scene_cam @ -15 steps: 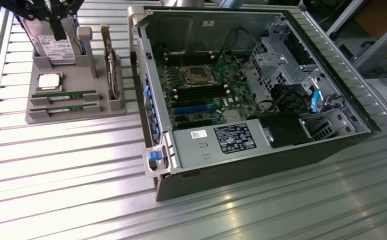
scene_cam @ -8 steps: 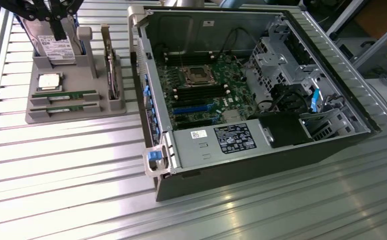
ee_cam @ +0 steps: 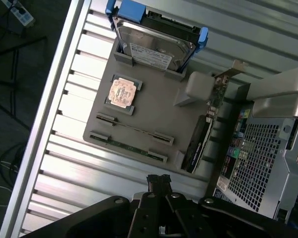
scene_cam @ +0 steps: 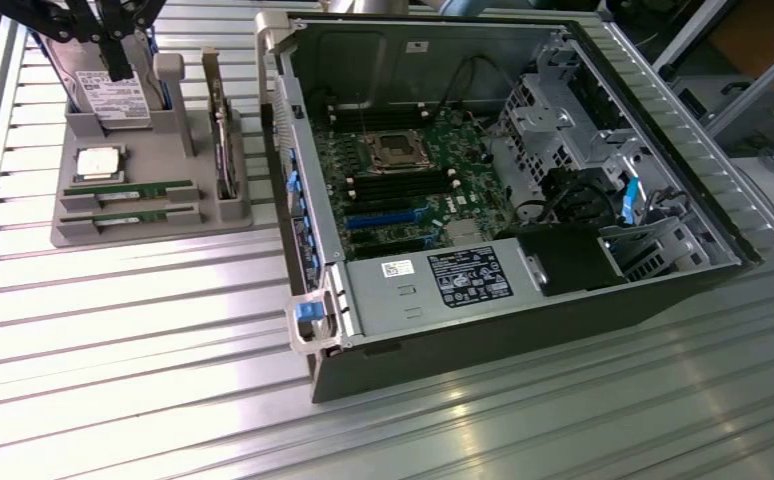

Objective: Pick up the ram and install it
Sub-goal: 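Pick up the ram and move it above insertion slot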

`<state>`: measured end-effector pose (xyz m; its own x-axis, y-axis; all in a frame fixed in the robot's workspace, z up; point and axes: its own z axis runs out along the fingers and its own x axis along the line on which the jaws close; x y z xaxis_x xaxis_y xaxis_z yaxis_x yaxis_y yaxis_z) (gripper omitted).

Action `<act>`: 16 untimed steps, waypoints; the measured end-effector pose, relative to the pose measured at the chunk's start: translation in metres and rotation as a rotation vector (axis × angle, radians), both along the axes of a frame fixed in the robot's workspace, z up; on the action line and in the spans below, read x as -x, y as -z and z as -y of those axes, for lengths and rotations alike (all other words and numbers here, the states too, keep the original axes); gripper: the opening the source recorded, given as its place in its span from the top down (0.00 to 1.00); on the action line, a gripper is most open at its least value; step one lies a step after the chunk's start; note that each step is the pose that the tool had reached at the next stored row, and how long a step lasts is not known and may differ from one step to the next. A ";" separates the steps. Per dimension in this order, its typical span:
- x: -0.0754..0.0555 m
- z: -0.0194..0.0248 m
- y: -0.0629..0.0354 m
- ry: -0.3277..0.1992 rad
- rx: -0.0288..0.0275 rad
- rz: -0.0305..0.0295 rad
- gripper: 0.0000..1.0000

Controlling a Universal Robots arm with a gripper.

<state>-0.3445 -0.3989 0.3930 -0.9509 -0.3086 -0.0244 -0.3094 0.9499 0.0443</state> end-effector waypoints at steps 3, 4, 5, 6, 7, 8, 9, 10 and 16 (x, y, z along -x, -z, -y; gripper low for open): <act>0.000 0.0000 0.0000 -0.012 -0.0001 0.0001 0.89; 0.000 0.0000 0.0000 -0.017 0.0000 0.0000 0.89; 0.000 0.0000 0.0000 -0.024 0.0000 0.0000 0.89; 0.000 0.0000 0.0000 -0.030 0.0000 0.0000 0.89; 0.000 0.0000 0.0000 -0.035 0.0000 0.0000 0.89; 0.000 0.0000 0.0000 -0.041 0.0000 0.0001 0.89; 0.000 0.0000 0.0000 -0.046 0.0000 0.0000 0.89; 0.000 0.0000 0.0000 -0.053 0.0000 0.0000 0.89; 0.000 0.0000 0.0000 -0.077 0.0000 0.0000 0.89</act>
<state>-0.3445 -0.3989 0.3930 -0.9243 -0.3809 -0.0245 -0.3816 0.9233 0.0443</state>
